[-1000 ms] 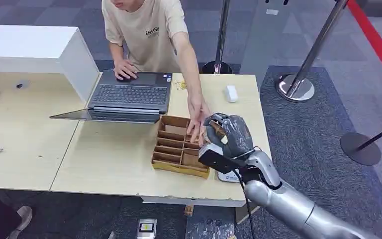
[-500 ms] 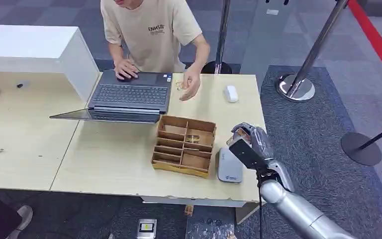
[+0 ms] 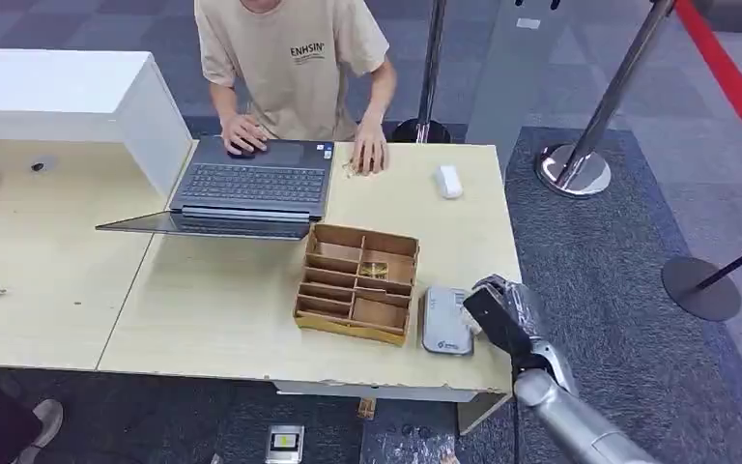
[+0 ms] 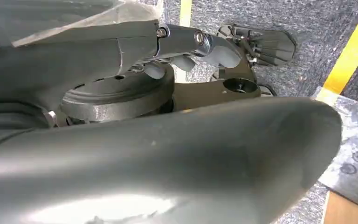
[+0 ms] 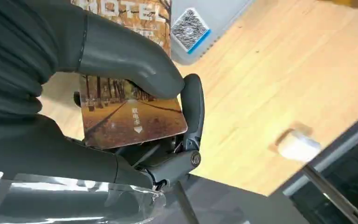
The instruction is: Pass the card to the sensor for recognition and then transmit it.
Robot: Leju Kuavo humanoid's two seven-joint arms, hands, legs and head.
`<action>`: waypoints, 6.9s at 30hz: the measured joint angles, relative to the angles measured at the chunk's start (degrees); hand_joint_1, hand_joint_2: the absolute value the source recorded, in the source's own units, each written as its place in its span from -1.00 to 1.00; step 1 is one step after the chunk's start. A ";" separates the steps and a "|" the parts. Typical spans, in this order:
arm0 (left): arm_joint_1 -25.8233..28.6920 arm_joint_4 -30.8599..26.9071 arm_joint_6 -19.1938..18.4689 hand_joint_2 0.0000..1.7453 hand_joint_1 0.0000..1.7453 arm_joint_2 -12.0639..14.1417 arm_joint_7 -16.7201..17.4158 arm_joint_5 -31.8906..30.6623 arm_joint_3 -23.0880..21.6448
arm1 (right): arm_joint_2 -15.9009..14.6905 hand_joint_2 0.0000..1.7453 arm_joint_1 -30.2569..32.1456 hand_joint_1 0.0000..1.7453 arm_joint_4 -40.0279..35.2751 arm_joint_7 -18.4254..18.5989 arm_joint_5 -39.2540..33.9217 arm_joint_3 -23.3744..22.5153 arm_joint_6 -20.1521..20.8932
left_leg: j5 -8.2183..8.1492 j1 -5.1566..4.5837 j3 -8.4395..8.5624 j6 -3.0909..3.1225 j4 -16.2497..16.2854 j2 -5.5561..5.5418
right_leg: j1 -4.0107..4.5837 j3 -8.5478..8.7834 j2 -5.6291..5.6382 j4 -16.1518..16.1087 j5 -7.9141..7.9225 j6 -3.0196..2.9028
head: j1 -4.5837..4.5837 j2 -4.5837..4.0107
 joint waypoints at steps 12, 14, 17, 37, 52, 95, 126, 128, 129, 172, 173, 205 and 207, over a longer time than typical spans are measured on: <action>0.01 0.00 0.18 -1.00 -1.00 -0.04 -0.11 0.11 0.00 | 2.80 1.00 -0.40 1.00 6.02 -0.20 -1.27 -1.27 1.49 | 0.00 0.00 0.20 0.00 0.00 0.02 | 0.00 0.18 0.05 -0.02 0.00 0.00 | 0.00 0.00; 0.02 0.00 0.18 -1.00 -1.00 -0.04 -0.11 0.11 0.00 | 2.98 1.00 -0.50 1.00 6.36 -0.20 -1.27 -1.44 1.49 | 0.00 0.00 0.24 0.00 0.00 0.02 | 0.00 0.24 0.05 -0.03 0.00 0.00 | 0.00 0.00; 0.02 0.00 0.18 -1.00 -1.00 -0.04 -0.11 0.11 0.00 | 3.28 1.00 -0.66 1.00 6.89 -0.20 -1.22 -1.68 1.51 | 0.00 0.00 0.31 0.00 0.00 0.02 | 0.00 0.30 0.05 -0.03 0.01 0.00 | 0.00 0.00; -0.05 0.00 0.18 -1.00 -1.00 -0.04 -0.26 0.61 -0.20 | 4.00 1.00 -3.15 1.00 7.50 -2.34 -1.68 -1.68 -0.92 | 0.01 0.00 0.29 0.00 0.00 0.01 | -0.01 0.31 0.05 0.01 0.02 -0.01 | 0.00 0.00; -0.32 0.00 0.09 -1.00 -1.00 -0.04 -0.02 0.50 -0.44 | 1.62 1.00 -9.54 1.00 -6.95 3.04 1.66 -1.64 -2.29 | 0.01 -0.01 0.23 0.00 0.00 0.02 | -0.02 0.24 0.05 0.02 0.02 -0.01 | 0.00 0.00; -1.86 0.02 0.50 -1.00 -1.00 -0.46 2.31 3.00 -3.13 | 9.40 1.00 -35.64 -1.00 -0.18 10.75 5.96 10.47 9.55 | 0.04 0.01 0.15 -0.05 0.03 -0.05 | 0.00 0.14 -0.03 0.08 0.01 -0.02 | 0.00 0.00; -1.22 0.02 1.51 -1.00 -1.00 -0.04 0.96 2.60 -3.13 | -1.09 1.00 -5.74 -0.62 -28.48 13.55 16.72 8.74 5.53 | 0.00 0.01 0.12 -0.04 0.02 -0.03 | 0.01 0.15 0.01 0.06 0.01 -0.01 | 0.00 0.00; -1.23 0.02 1.53 -1.00 -1.00 -0.04 0.94 2.49 -3.15 | -0.79 1.00 -5.37 -0.50 -28.45 13.55 17.33 9.09 4.79 | 0.00 0.02 0.13 -0.04 0.02 -0.03 | 0.01 0.15 0.01 0.06 0.01 -0.01 | 0.00 0.00; -1.23 0.02 1.53 -1.00 -1.00 -0.04 0.92 2.47 -3.15 | -0.65 1.00 -5.16 -0.40 -28.43 13.53 17.55 9.27 4.39 | 0.00 0.02 0.12 -0.04 0.02 -0.03 | 0.01 0.15 0.01 0.06 0.01 -0.01 | 0.00 0.00; -1.29 0.02 1.71 -1.00 -1.00 -0.24 0.98 1.90 -3.19 | 7.78 1.00 -2.86 0.02 -15.82 8.13 14.19 14.84 0.18 | 0.01 0.01 0.12 -0.04 0.02 -0.03 | 0.01 0.15 0.01 0.07 0.01 -0.01 | 0.00 0.00; -1.29 0.02 1.71 -1.00 -1.00 -0.24 0.98 1.88 -3.19 | 7.83 1.00 -3.09 0.04 -15.36 8.35 14.32 14.99 0.18 | 0.01 0.01 0.13 -0.04 0.02 -0.03 | 0.01 0.15 0.00 0.07 0.01 -0.01 | 0.00 0.00; -1.52 0.02 1.60 -1.00 -1.00 -0.31 1.05 1.55 -4.31 | 9.16 1.00 -5.88 0.20 -9.77 10.05 14.73 16.63 -0.39 | 0.02 0.01 0.18 -0.04 0.02 -0.02 | 0.01 0.19 0.01 0.07 0.01 -0.01 | 0.00 0.00; -1.55 0.02 1.60 -1.00 -1.00 -0.33 1.05 1.51 -4.42 | 9.29 1.00 -6.05 0.20 -9.46 10.25 14.69 16.65 -0.39 | 0.02 0.01 0.22 -0.04 0.02 -0.02 | 0.01 0.22 0.01 0.07 0.01 -0.01 | -0.02 0.00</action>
